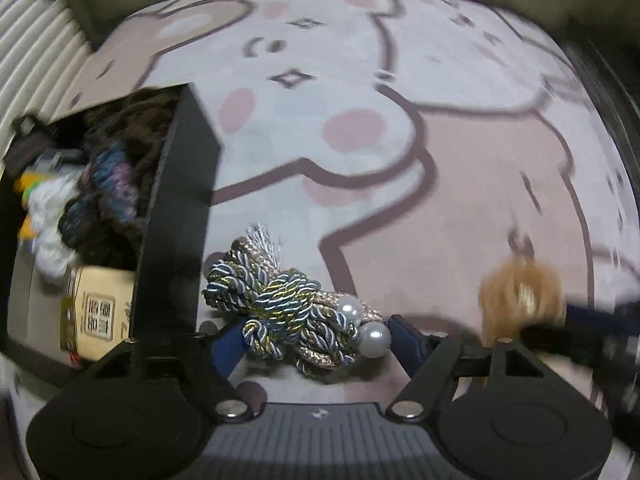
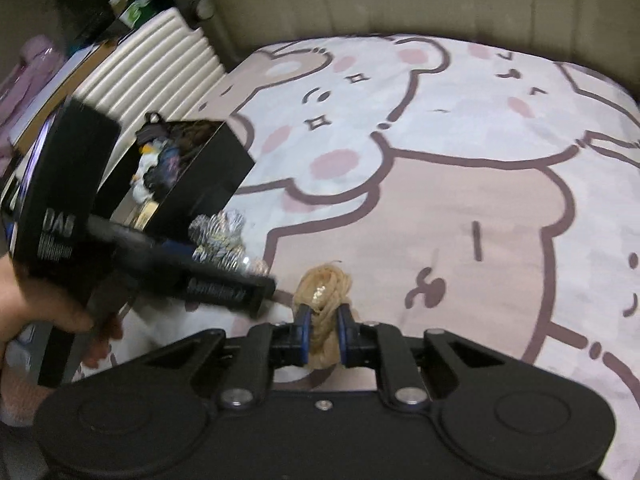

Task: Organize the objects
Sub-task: 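Lift the rope with the left tool while the right tool lifts the flower clip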

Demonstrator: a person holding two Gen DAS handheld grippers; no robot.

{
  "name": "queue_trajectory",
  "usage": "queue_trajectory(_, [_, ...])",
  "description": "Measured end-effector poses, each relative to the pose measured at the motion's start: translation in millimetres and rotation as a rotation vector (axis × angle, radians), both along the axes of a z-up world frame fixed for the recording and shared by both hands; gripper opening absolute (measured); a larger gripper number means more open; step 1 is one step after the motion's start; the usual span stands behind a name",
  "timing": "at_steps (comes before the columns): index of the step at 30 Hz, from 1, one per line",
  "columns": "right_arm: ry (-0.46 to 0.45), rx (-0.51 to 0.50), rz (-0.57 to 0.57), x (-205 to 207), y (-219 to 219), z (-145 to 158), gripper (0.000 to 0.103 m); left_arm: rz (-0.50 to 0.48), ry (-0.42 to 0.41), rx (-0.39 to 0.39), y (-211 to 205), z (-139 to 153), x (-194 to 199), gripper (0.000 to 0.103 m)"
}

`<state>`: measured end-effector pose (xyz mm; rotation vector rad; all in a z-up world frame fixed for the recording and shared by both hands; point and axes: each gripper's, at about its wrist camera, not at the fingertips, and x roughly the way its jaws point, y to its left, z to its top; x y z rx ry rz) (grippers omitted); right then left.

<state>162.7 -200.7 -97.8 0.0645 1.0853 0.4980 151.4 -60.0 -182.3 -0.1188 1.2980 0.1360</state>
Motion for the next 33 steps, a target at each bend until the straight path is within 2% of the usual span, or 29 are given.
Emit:
queue_trajectory(5, [-0.010,-0.004,-0.004,-1.8,4.1,5.1,0.014,-0.279,0.061,0.014,-20.8,0.9,-13.2,0.075])
queue_trajectory(7, [-0.013,-0.013,0.002,-2.5,7.5,5.9,0.014,-0.356,0.076,0.019,-26.6,0.6,-19.8,0.075])
queue_trajectory(9, [-0.013,-0.017,0.008,-3.2,10.2,7.4,0.014,-0.383,0.083,0.019,-29.0,0.7,-25.0,0.075])
queue_trajectory(12, [-0.011,-0.032,0.014,-4.1,13.7,7.9,0.014,-0.296,0.084,-0.023,-26.2,1.9,-27.6,0.078])
queue_trajectory(14, [-0.004,-0.050,0.011,-4.4,13.9,6.7,0.014,-0.149,0.083,-0.111,-14.1,3.1,-27.0,0.085])
queue_trajectory(16, [0.003,-0.064,0.004,-4.5,13.4,5.1,0.014,-0.016,0.078,-0.184,-2.4,2.3,-25.1,0.085])
queue_trajectory(20, [0.015,-0.077,-0.013,-3.7,10.0,2.2,0.014,0.111,0.054,-0.169,6.9,-0.4,-22.6,0.083])
queue_trajectory(22, [0.020,-0.082,-0.016,-2.9,9.9,0.9,0.014,0.143,0.058,-0.164,8.6,-4.2,-20.8,0.070])
queue_trajectory(24, [0.022,-0.086,-0.015,-2.2,10.9,-0.1,0.014,0.135,0.069,-0.157,8.5,-8.9,-19.9,0.067])
queue_trajectory(25, [0.024,-0.086,-0.013,-2.1,11.6,-0.6,0.014,0.111,0.067,-0.151,5.4,-8.8,-18.4,0.062])
queue_trajectory(28, [0.026,-0.090,-0.005,-1.7,13.9,-1.6,0.014,-0.011,0.055,-0.114,-7.9,-5.2,-14.2,0.060])
queue_trajectory(33, [0.030,-0.096,0.003,-2.0,15.8,-2.3,0.014,-0.286,0.047,-0.001,-33.4,-3.6,-10.6,0.061])
